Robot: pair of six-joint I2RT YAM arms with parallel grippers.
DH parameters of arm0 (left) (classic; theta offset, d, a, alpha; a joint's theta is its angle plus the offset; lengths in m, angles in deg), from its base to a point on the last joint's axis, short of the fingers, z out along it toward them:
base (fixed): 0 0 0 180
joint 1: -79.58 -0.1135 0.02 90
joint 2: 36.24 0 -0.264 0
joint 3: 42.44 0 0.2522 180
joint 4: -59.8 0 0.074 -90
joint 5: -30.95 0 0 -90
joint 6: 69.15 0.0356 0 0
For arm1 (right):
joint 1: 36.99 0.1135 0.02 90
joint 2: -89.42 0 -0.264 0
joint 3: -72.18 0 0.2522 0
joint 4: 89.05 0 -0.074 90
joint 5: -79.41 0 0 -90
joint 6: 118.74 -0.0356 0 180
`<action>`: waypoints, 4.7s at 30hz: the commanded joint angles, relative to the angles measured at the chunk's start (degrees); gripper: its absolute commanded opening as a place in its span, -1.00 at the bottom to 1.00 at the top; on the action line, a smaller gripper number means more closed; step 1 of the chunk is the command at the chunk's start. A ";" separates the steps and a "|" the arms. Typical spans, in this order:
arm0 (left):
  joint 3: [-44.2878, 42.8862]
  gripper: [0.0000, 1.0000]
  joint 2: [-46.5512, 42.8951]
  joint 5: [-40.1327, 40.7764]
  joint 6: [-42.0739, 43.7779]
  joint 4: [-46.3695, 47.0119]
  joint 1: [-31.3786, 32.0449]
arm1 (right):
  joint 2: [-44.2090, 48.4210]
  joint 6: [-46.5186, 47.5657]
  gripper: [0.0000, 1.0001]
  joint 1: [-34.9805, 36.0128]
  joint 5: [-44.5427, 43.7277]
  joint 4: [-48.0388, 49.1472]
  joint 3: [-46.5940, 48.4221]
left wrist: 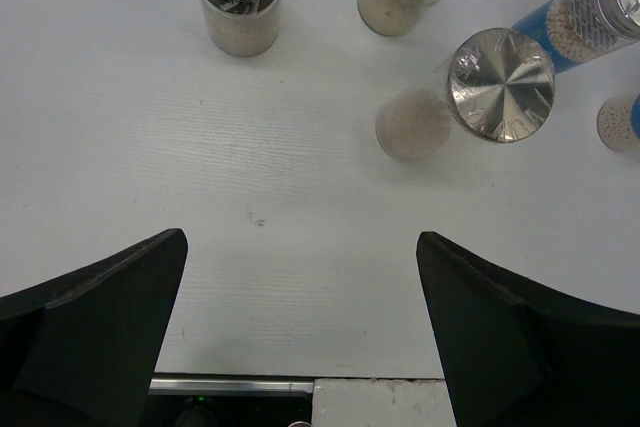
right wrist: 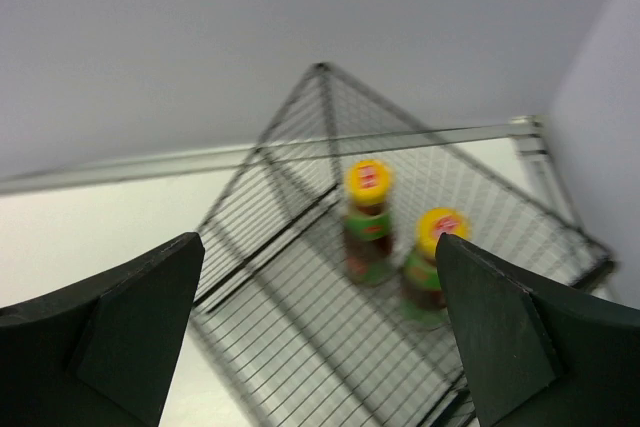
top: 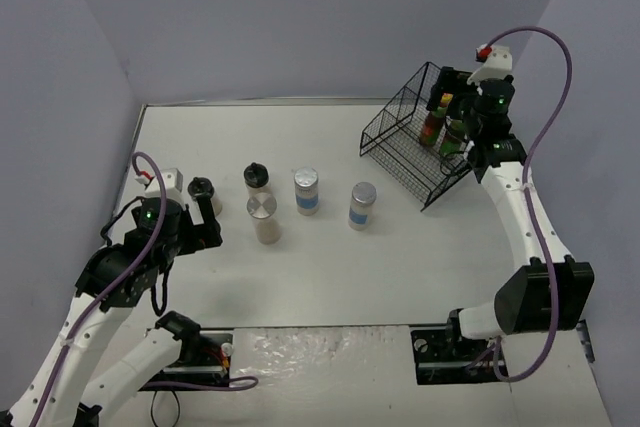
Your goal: Organize the condiment bottles
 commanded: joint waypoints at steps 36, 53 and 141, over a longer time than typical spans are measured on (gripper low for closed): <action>-5.53 0.94 2.72 -1.76 3.88 1.81 0.01 | 3.68 -1.99 0.09 33.80 -4.93 -7.09 -22.45; -5.87 0.94 3.88 -1.20 4.06 2.80 0.01 | -0.39 -2.32 -1.00 24.79 -16.39 -15.27 12.45; -3.78 0.94 1.53 0.01 1.42 -0.26 0.08 | -9.08 13.19 1.00 35.82 17.26 -9.17 1.84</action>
